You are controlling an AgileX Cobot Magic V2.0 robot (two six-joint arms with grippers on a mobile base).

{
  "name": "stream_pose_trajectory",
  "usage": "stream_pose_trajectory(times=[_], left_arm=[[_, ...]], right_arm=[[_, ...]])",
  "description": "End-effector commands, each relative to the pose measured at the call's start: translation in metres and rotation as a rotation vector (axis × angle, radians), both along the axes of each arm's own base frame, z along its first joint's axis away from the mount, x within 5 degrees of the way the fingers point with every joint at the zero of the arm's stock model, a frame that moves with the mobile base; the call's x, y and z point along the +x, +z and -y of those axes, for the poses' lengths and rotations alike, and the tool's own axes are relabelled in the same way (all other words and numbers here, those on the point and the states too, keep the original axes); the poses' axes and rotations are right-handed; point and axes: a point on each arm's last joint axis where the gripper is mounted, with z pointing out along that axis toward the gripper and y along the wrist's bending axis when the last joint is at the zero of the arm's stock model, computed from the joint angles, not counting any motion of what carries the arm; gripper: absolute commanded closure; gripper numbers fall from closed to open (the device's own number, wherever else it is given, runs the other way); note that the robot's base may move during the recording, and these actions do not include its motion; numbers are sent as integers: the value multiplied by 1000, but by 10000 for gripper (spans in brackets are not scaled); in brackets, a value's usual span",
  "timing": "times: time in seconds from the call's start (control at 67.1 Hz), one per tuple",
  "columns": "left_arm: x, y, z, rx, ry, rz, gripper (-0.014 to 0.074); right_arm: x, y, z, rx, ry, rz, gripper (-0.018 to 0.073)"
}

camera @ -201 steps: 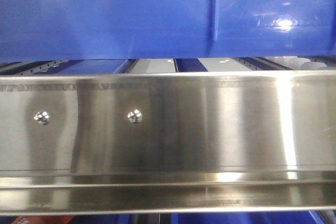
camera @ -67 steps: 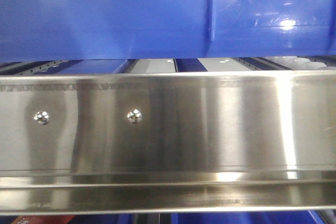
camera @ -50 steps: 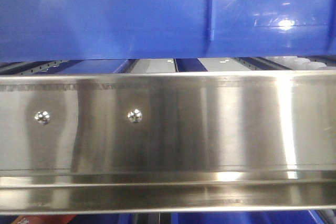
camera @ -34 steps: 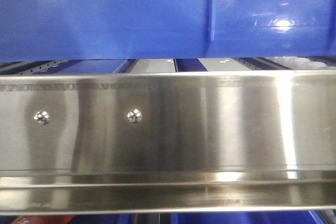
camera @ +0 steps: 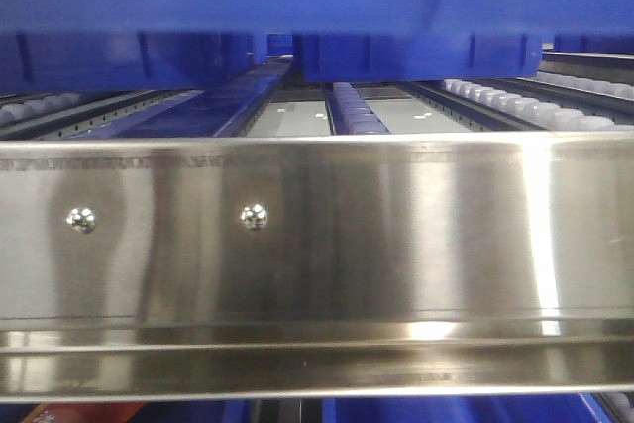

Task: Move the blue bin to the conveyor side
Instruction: 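Pull the held blue bin back off the rack toward the robot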

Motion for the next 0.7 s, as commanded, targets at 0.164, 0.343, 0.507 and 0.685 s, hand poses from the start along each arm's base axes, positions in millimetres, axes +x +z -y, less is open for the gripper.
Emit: stream_pose_trajectory(times=[0.164,0.343,0.507,0.685], left_arm=[[-30,5,2,16,-3,98,613],[-54,1,8,-17,-21,109,613],[-68,8,13,-56,-45,163,613],[-69,8,24,-71,-109,153,613]], right_arm=[[-28,7,19,-64,-29,99,637],[-47,0,26,-68,-27,92,637],[-68,9,33,-67,-22,143,637],[-87,19,41,-69,-37,201,637]])
